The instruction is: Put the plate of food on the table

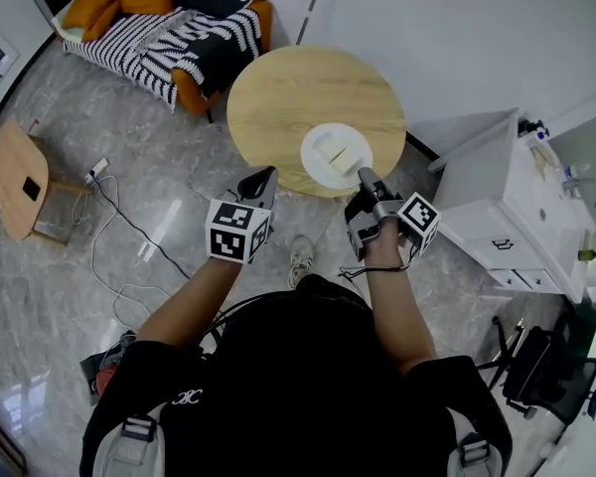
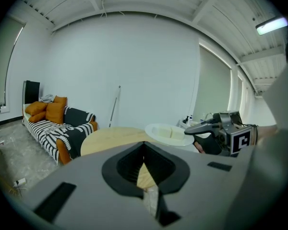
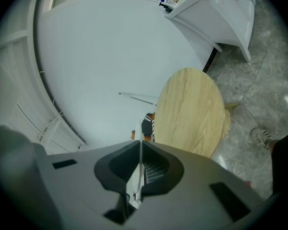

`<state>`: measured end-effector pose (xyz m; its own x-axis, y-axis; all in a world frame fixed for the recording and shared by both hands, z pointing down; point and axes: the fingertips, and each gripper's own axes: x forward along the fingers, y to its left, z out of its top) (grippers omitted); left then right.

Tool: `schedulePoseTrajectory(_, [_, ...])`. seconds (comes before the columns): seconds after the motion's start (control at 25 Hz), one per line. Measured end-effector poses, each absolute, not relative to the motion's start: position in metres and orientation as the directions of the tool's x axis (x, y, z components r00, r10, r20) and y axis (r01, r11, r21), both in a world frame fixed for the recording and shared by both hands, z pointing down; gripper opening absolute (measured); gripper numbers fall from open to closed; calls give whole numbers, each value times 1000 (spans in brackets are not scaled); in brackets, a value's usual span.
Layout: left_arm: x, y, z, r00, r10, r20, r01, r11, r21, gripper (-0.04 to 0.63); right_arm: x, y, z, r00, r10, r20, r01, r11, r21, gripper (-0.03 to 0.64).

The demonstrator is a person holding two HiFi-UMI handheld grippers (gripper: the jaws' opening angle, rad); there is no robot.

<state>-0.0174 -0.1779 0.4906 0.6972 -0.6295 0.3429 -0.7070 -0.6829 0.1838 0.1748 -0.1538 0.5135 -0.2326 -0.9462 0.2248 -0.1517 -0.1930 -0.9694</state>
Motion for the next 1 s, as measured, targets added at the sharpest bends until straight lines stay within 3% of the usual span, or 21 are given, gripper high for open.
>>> schedulePoseTrajectory(1.0, [75,-282,493,660,-648,381,-736,-659,155,8,257,-255,559,-341,-904,257,-158,-214,-964,20])
